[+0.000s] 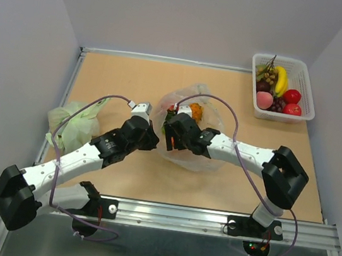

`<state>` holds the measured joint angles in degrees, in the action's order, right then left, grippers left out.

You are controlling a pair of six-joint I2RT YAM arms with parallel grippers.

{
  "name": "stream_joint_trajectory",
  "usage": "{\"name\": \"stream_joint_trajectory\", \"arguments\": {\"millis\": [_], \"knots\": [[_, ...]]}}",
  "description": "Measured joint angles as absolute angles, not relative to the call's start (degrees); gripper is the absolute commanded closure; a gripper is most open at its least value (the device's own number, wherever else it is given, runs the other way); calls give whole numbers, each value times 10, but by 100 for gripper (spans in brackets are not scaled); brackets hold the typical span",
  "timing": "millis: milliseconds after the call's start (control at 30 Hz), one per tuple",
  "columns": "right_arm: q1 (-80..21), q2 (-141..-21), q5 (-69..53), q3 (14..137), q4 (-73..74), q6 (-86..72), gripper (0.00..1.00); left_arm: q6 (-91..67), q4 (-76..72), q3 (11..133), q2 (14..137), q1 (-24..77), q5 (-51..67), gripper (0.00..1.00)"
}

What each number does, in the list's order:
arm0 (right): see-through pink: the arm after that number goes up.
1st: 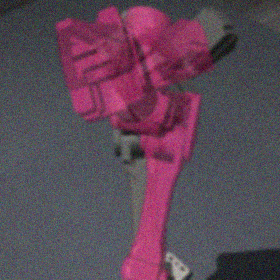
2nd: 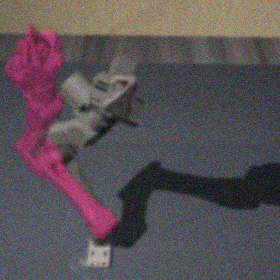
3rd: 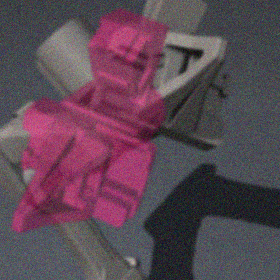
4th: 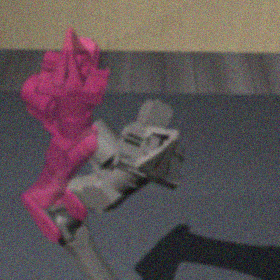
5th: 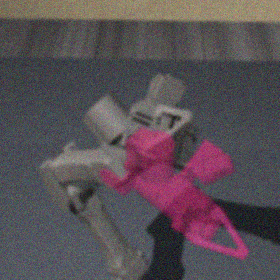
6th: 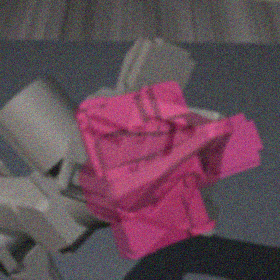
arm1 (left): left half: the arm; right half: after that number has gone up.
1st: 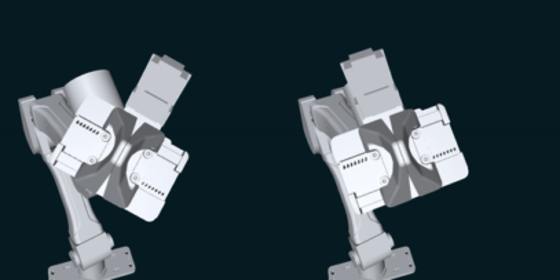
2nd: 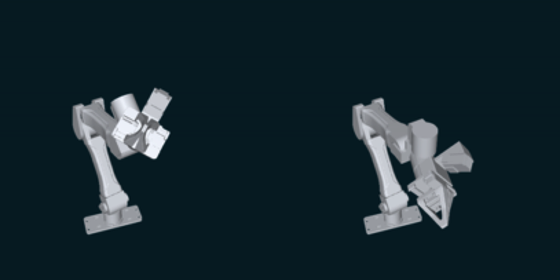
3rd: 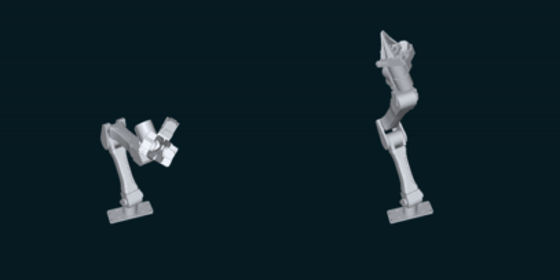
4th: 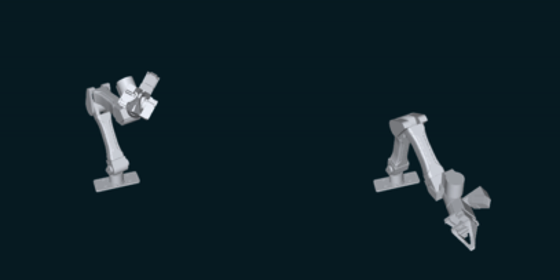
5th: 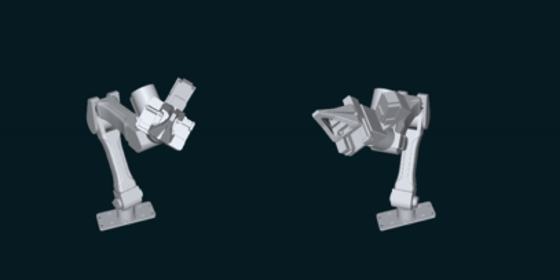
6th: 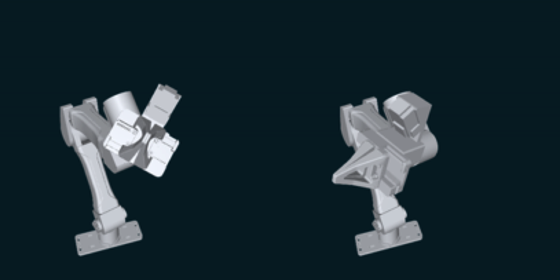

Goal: Untie the knot of the plastic bag and take out the fruit

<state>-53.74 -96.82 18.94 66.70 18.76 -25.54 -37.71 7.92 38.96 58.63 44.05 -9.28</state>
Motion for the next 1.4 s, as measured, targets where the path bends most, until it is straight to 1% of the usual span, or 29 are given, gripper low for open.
{"name": "stream_joint_trajectory", "arguments": {"millis": [33, 167, 267, 300, 333, 367, 400, 533, 667, 867, 967, 1133, 1200, 1333, 1400], "knots": [[-537, -976, 188, 667, 187, -259, 14, -377, 80, 388, 583, 441, -91, 99], [-537, -999, 173, 666, 188, -274, 7, -377, 80, 378, 576, 441, -82, 99], [-537, -1017, 160, 661, 185, -283, 6, -375, 79, 371, 574, 441, -77, 99], [-537, -1019, 158, 658, 185, -283, 8, -375, 79, 369, 574, 441, -75, 99], [-537, -1022, 156, 656, 185, -283, 11, -375, 79, 367, 574, 441, -74, 99], [-537, -1024, 155, 655, 185, -283, 16, -374, 79, 365, 574, 441, -73, 99], [-537, -1025, 154, 655, 185, -281, 30, -373, 79, 363, 574, 441, -72, 99], [-537, -1025, 149, 655, 182, -269, 65, -373, 79, 361, 574, 441, -69, 99], [-537, -993, 146, 655, 185, -246, 75, -376, 80, 361, 574, 441, -77, 100], [-537, -860, 149, 655, 185, -187, 79, -387, 87, 367, 583, 441, -107, 100], [-537, -782, 175, 655, 186, -157, 79, -391, 95, 380, 592, 440, -119, 100], [-521, -705, 239, 659, 194, -99, 79, -395, 106, 408, 621, 429, -133, 100], [-497, -693, 254, 669, 198, -83, 79, -395, 106, 411, 627, 426, -134, 100], [-367, -696, 296, 711, 202, -55, 78, -394, 110, 411, 633, 425, -133, 100], [-311, -708, 304, 728, 201, -53, 77, -392, 110, 413, 633, 425, -132, 100]]}}
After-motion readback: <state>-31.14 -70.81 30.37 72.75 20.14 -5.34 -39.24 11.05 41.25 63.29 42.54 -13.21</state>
